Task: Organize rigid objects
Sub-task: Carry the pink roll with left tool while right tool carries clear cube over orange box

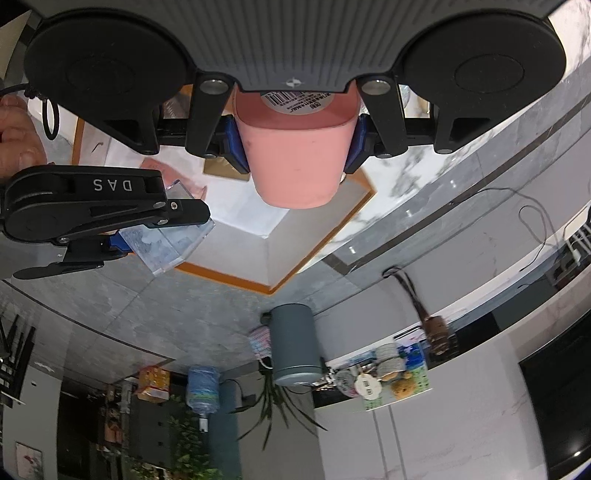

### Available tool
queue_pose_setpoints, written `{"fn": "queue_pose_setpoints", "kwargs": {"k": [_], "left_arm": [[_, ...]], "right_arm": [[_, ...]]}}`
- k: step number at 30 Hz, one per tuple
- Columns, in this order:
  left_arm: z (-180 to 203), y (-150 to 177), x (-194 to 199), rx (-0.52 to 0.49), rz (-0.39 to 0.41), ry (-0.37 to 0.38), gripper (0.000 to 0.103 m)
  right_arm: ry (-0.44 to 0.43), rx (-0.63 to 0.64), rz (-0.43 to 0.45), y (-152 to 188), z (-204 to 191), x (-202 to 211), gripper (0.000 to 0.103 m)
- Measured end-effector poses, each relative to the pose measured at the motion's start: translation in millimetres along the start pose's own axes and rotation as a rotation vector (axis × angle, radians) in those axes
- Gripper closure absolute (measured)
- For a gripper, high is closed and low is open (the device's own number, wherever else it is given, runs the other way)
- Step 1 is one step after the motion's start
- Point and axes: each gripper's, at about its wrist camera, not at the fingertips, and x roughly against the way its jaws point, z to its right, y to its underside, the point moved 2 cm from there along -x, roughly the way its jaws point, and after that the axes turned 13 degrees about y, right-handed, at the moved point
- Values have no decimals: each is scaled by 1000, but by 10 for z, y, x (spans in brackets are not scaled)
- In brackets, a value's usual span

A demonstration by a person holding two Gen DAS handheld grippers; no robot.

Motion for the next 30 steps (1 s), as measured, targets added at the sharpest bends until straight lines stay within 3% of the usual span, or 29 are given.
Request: {"fn": "queue_pose_setpoints", "kwargs": {"k": [13,30], "left_arm": [[47,-207,-533,2,-60,44,41],[-59,-277,-1236,-25,-179,1,41]], "right_arm": [[52,-132,-65,-74,417,-377,57],[99,-273,-179,-41,509,-969,57]]}}
